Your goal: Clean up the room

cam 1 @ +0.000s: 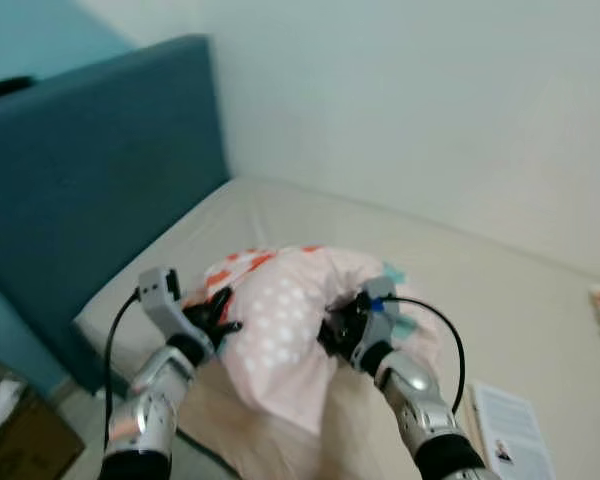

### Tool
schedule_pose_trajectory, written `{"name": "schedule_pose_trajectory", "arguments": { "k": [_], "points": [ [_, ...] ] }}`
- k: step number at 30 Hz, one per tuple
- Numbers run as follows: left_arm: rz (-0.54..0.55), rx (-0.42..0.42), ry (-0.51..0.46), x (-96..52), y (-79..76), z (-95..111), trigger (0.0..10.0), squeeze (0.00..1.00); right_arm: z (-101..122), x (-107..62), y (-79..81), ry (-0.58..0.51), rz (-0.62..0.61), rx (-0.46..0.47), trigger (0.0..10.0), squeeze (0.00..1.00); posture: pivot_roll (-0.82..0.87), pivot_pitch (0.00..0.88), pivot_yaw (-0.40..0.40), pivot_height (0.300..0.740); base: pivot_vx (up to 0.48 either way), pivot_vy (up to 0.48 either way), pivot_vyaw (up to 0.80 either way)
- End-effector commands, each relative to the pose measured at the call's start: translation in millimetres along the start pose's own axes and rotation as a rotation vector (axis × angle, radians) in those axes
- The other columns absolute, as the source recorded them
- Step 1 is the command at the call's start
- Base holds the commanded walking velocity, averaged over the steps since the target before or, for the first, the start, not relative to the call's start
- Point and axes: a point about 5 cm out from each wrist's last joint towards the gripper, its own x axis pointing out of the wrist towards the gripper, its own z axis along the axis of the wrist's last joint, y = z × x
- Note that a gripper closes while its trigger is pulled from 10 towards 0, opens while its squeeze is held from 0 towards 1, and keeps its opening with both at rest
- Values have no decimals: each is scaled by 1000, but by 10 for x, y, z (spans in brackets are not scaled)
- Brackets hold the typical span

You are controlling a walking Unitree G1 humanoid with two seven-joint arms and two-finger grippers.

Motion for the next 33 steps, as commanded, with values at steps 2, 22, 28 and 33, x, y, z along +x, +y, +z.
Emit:
{"name": "schedule_pose_trajectory", "arguments": {
  "k": [2, 22, 28, 33],
  "points": [
    [-88, 27, 4, 52, -137, -28, 10000, 0, -36, 21, 37, 20, 3, 4, 10000, 0, -29, 16, -20, 735, 0, 0, 794],
    [-215, 59, 9, 252, -326, 39, 10000, 0, -43, 20, 5, -2, -45, 36, 10000, 0, -33, 21, -13, 735, 292, 0, 39],
    [-200, 52, -2, 252, -292, 57, 10000, 0, -41, 16, 30, 16, 1, -24, 10000, 0, -31, 17, -16, 735, 406, 0, 533],
    [-175, 24, 0, 254, -288, 25, 10000, 0, -43, 23, 49, 20, 24, -25, 10000, 0, -29, 15, -18, 735, 117, 0, 800]
  ]
}}
